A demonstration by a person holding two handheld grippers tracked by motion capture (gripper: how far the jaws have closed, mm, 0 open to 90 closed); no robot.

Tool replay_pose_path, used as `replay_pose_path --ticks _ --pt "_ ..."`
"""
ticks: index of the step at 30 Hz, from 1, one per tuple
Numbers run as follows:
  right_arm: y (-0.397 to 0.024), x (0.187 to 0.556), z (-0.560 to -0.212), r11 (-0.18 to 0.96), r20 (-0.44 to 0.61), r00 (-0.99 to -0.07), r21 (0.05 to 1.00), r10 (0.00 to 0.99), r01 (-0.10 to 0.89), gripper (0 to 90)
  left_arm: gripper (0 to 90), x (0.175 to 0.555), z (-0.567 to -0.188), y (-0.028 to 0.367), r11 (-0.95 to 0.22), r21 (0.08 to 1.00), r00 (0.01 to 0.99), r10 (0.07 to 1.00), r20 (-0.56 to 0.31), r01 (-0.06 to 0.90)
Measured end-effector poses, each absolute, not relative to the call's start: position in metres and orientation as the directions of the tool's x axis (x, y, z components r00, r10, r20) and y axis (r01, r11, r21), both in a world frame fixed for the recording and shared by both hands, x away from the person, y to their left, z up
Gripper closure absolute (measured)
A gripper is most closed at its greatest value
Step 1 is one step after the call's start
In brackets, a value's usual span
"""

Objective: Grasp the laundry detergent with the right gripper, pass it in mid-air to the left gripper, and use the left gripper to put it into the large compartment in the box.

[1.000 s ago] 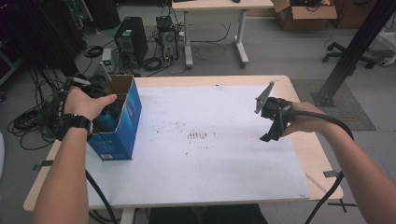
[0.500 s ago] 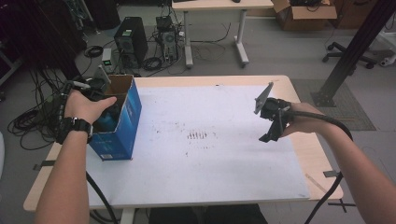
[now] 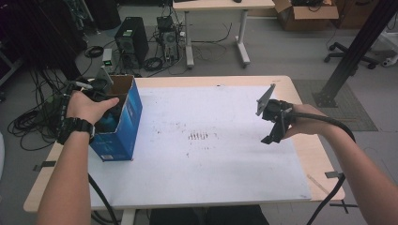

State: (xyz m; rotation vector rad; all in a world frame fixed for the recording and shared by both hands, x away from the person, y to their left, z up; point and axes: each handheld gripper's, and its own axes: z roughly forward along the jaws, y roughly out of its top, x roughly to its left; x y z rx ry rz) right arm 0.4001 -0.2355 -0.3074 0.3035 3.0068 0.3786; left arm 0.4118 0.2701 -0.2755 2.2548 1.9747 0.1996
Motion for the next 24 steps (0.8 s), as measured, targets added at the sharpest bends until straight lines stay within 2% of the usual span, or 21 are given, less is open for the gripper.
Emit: replay_pose_path --ticks 13,24 --pt "-0.236 0.399 -0.307 0.949 -0.065 -0.976 0.255 0.207 0.184 8.5 31.9 0.407 -0.265 0.268 -0.144 0.190 0.144 0.989 0.014 0.971" --pt "-0.234 0.397 -0.302 0.949 -0.070 -0.976 0.257 0.205 0.181 8.5 29.4 0.399 -0.236 0.263 -0.186 0.205 0.181 0.983 0.042 0.961"
